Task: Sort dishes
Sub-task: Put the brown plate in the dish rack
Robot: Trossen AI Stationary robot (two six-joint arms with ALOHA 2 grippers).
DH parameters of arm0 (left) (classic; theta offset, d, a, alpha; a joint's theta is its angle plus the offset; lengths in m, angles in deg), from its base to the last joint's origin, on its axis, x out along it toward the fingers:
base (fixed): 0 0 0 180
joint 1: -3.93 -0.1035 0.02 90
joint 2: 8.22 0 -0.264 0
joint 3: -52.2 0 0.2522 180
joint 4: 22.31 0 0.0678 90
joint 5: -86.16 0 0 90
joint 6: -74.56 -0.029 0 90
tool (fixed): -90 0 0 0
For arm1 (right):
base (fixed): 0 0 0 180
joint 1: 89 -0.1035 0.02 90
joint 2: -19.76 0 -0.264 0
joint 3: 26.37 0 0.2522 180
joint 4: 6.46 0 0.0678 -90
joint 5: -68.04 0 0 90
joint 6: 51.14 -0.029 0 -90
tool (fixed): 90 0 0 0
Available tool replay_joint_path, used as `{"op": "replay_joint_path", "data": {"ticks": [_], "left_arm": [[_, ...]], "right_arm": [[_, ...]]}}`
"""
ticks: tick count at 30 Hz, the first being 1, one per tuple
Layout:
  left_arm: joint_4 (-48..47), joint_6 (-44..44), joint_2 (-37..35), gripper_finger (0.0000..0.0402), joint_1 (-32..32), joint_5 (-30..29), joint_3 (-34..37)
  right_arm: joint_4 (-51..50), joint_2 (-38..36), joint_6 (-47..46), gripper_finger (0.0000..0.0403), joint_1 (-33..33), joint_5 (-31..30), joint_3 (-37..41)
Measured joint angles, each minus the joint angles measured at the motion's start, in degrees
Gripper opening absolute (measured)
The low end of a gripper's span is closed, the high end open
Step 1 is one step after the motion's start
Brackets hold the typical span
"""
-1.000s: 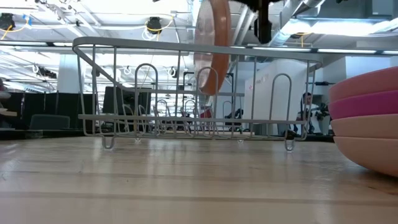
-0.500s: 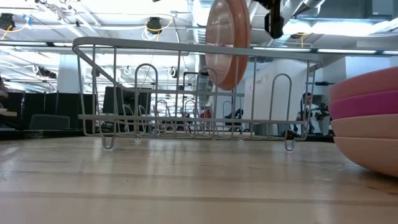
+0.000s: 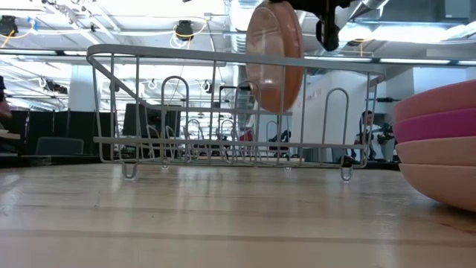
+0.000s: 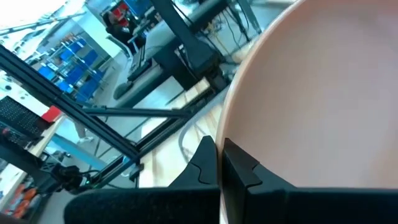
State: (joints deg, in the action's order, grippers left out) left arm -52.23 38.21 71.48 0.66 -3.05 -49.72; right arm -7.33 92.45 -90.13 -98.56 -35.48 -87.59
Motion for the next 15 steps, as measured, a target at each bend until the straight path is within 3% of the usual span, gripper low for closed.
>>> {"op": "replay_joint_path", "data": {"ticks": [3, 9, 15], "left_arm": [[-1.52, 4.62, 0.00, 0.0160, -1.90, -0.29, 0.00], [-16.07, 2.80, 0.11, 0.0160, -6.09, 2.81, 0.04], [-19.46, 11.18, 0.81, 0.0160, -8.73, 3.62, 0.18]], "right_arm": [[0.50, 0.00, 2.03, 0.0000, 0.60, -0.05, -0.02], [1.21, 0.00, 4.64, 0.0000, 0.73, 0.91, -0.02], [3.97, 0.00, 8.08, 0.0000, 0.72, 1.09, -0.02]]}}
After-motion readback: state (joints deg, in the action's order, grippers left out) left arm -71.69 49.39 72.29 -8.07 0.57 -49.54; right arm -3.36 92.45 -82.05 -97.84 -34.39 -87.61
